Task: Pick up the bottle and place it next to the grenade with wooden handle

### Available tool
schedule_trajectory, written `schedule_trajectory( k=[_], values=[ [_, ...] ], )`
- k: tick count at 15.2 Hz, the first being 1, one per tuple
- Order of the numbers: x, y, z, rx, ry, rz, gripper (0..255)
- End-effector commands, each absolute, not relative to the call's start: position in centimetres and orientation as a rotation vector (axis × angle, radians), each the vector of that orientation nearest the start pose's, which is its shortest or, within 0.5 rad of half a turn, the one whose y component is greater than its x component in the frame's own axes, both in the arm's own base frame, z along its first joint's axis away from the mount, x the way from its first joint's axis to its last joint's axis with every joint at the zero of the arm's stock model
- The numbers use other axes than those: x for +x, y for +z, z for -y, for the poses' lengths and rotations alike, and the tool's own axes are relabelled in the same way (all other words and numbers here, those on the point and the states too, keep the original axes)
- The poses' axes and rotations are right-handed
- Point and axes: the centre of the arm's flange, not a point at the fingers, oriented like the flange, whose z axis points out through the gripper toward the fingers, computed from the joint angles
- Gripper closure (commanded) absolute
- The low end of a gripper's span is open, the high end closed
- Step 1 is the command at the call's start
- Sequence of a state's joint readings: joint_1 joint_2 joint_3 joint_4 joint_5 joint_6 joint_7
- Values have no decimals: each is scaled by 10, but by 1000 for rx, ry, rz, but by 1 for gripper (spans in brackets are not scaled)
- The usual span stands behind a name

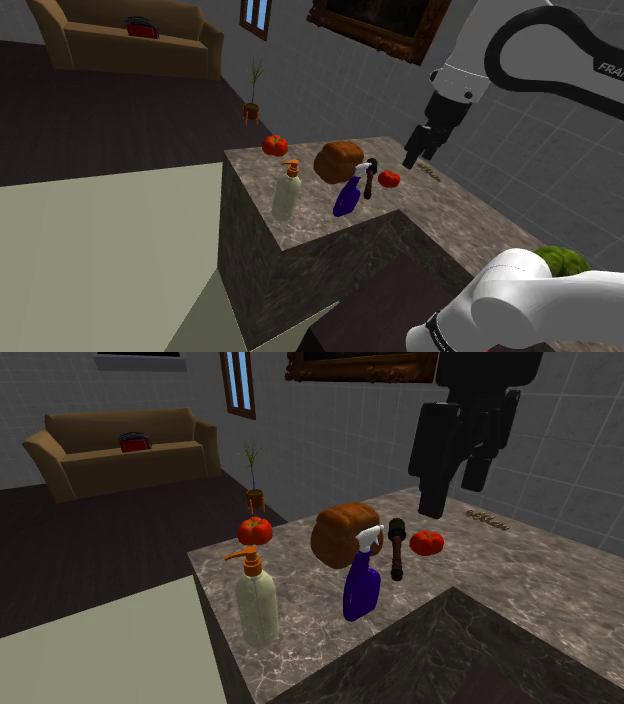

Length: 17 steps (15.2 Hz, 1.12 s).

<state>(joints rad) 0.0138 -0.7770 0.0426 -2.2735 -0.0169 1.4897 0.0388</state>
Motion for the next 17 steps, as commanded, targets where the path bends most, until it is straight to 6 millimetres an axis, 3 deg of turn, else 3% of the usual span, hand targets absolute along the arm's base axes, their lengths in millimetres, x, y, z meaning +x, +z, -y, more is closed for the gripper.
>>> schedule_trajectory(
  k=[1,17],
  values=[
    [301,619,-20,-3189,8,6,0],
    [471,515,-66,-3147,-53,179,0]
  ],
)
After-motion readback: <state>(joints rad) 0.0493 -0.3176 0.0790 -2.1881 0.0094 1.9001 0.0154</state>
